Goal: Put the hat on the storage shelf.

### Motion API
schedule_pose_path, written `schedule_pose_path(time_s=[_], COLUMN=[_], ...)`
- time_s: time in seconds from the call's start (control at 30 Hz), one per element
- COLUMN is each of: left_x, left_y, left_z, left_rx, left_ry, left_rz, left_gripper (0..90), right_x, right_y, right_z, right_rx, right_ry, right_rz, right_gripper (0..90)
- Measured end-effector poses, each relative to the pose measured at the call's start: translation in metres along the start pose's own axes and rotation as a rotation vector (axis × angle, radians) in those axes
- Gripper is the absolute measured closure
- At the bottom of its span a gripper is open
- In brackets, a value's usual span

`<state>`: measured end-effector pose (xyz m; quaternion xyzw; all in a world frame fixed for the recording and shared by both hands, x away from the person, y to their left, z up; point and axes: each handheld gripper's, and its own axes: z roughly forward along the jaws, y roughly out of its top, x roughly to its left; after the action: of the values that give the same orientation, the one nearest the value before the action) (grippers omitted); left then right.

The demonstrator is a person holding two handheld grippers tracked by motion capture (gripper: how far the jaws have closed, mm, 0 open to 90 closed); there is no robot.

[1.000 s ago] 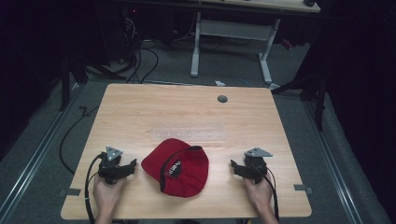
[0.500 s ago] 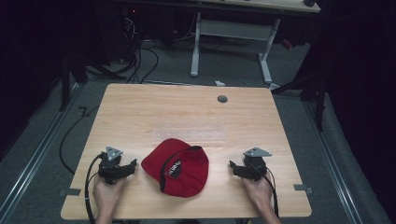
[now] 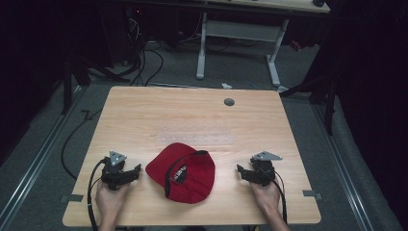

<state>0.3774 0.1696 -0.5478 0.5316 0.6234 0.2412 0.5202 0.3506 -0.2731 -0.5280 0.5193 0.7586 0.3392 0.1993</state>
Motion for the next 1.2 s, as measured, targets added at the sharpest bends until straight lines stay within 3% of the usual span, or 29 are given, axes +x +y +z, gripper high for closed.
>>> schedule_pose_path(time_s=[0.4,0.57,0.8,1.2], left_x=[0.0,0.0,0.0,0.0], left_y=[0.0,0.0,0.0,0.0], left_z=[0.0,0.0,0.0,0.0], left_rx=[0.001,0.001,0.0,0.002], left_ry=[0.0,0.0,0.0,-0.002], left_rz=[0.0,0.001,0.0,0.0], left_gripper=[27.3,27.3,27.3,27.2], right_x=[0.016,0.021,0.032,0.053], right_y=[0.005,0.009,0.027,0.049], right_z=[-0.004,-0.002,-0.006,0.004], right_rx=[-0.086,-0.09,-0.128,-0.103], right_ry=[0.094,0.149,0.235,0.297], right_rz=[0.003,0.01,-0.012,-0.071], right_gripper=[34.2,33.5,32.0,32.0])
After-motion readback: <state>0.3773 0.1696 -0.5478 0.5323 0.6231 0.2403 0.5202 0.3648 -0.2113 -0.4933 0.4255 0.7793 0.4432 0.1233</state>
